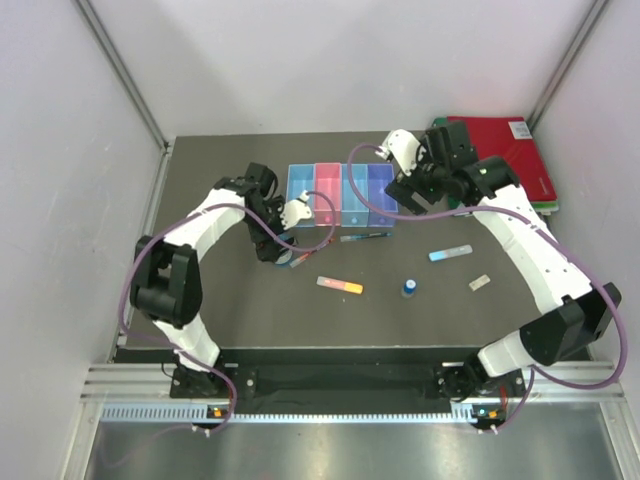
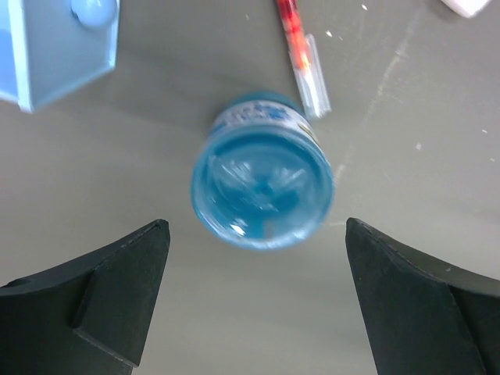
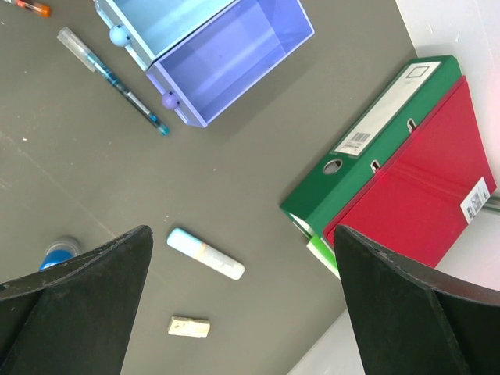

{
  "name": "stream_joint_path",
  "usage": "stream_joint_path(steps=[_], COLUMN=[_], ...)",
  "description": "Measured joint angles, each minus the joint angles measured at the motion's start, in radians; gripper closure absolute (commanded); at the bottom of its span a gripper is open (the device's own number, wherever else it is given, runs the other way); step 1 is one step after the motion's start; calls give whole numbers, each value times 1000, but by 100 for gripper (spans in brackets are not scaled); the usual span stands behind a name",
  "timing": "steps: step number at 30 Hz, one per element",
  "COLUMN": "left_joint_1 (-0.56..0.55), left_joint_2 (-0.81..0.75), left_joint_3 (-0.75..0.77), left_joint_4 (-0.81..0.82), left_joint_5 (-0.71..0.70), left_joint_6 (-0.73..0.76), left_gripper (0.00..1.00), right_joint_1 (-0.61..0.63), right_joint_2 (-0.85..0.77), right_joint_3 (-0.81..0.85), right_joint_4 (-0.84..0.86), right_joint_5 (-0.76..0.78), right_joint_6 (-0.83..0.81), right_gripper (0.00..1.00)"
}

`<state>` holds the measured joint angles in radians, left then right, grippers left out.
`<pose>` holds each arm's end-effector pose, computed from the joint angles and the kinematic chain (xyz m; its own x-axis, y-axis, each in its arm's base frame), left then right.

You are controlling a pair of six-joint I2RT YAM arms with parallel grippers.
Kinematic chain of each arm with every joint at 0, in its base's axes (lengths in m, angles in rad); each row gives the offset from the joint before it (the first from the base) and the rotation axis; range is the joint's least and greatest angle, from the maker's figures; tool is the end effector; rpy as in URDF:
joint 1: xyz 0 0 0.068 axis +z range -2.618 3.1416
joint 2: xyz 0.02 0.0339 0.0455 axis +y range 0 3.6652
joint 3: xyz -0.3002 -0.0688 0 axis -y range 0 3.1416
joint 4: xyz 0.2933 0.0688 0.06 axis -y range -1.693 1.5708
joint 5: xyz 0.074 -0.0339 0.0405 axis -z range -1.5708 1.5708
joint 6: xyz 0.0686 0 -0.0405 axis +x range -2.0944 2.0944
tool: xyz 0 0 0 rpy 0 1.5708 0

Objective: Sort the stationery into containers
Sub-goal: Pick up the stationery from the center of the board.

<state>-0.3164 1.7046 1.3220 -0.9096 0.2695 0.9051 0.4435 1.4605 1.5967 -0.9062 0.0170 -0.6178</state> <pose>0.3679 -0.1397 0.2225 -0.2737 0.8873 -0.3712 0.9468 0.3164 0.0582 0.3363 0.1585 0.4119 -0.2704 -0.7697 -0.5784 -0.7050 0.5674 -0.4255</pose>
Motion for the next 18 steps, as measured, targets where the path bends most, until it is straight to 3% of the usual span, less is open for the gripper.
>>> stream_joint_path(steps=[14,15,18], left_joint_1=[-33,-37,-48], left_joint_2=[168,170,170], left_joint_3=[116,116,116], left_joint_4=[-11,-11,-11], left_joint_5=[13,13,10], left_joint_6=[51,55,63], left_gripper=[2,3,20], right_joint_1=[1,1,1], right_joint_2=[-1,-1,-1], right_joint_3=[-21,-21,-21], right_joint_4=[0,0,1], right_joint_5=[1,1,1], right_joint_6=[0,0,0], right_gripper=[0,0,0])
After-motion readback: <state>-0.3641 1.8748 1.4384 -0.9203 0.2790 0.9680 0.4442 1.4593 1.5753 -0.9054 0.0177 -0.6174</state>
